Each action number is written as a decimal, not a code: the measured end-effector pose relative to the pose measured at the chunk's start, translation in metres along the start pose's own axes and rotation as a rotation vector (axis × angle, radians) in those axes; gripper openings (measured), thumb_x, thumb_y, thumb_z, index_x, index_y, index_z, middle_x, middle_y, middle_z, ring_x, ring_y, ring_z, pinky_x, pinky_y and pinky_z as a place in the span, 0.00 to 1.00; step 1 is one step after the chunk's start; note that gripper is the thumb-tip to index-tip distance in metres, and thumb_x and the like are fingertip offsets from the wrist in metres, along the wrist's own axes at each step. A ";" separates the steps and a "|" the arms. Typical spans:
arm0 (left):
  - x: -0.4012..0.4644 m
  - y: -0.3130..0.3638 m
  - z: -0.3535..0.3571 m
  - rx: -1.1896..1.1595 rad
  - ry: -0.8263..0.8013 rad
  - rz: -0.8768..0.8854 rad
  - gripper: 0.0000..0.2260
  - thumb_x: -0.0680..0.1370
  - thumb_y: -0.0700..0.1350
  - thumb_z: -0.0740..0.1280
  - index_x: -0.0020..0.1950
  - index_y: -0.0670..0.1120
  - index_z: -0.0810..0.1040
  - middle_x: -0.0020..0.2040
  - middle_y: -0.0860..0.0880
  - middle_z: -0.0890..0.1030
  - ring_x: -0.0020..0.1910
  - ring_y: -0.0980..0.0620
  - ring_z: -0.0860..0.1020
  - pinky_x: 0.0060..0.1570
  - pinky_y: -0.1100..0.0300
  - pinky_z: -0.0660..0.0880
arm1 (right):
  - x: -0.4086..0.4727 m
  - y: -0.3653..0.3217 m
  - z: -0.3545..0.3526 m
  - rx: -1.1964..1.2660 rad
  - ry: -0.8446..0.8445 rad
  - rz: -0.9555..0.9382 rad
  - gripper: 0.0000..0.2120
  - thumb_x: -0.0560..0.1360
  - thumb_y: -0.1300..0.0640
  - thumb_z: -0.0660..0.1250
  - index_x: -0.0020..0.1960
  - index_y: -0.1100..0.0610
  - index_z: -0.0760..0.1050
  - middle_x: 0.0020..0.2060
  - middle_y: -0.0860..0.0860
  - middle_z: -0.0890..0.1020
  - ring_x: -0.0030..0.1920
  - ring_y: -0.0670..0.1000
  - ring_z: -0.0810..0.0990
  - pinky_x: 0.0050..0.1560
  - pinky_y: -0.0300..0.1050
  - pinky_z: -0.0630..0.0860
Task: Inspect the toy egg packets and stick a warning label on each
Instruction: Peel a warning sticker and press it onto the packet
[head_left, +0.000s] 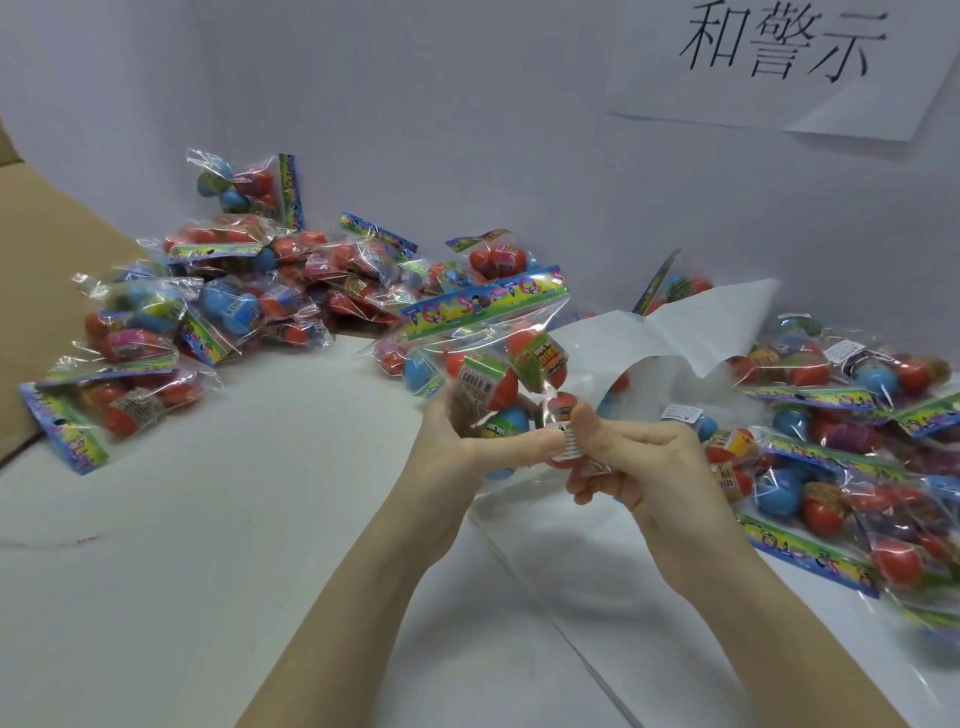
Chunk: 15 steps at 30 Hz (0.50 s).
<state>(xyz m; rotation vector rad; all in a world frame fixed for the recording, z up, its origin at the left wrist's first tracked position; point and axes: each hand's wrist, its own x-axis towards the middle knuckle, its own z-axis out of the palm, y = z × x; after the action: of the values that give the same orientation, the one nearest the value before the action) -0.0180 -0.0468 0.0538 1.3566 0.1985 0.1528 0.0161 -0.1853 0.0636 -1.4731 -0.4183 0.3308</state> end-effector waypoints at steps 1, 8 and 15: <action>0.000 0.000 0.000 -0.003 -0.005 -0.004 0.40 0.53 0.38 0.79 0.63 0.42 0.71 0.57 0.41 0.79 0.57 0.42 0.78 0.60 0.49 0.74 | 0.000 0.001 -0.001 0.047 -0.011 0.037 0.14 0.60 0.47 0.67 0.31 0.57 0.83 0.25 0.51 0.80 0.25 0.46 0.75 0.27 0.35 0.73; 0.000 0.000 -0.002 -0.042 -0.051 0.054 0.26 0.57 0.39 0.74 0.55 0.43 0.76 0.45 0.47 0.84 0.46 0.47 0.82 0.48 0.57 0.78 | 0.002 0.002 -0.004 0.017 -0.016 0.021 0.19 0.63 0.44 0.65 0.41 0.58 0.83 0.28 0.51 0.81 0.26 0.48 0.78 0.27 0.37 0.75; -0.001 -0.002 -0.010 0.040 -0.121 0.102 0.31 0.57 0.42 0.75 0.60 0.42 0.75 0.54 0.43 0.82 0.53 0.45 0.81 0.51 0.55 0.78 | 0.003 0.005 -0.004 -0.165 0.014 -0.046 0.17 0.60 0.39 0.74 0.44 0.46 0.82 0.41 0.44 0.83 0.43 0.45 0.81 0.42 0.34 0.75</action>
<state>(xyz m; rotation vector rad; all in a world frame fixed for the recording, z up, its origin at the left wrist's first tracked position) -0.0217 -0.0375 0.0502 1.4121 0.0311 0.1518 0.0210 -0.1874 0.0583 -1.6232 -0.4769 0.2534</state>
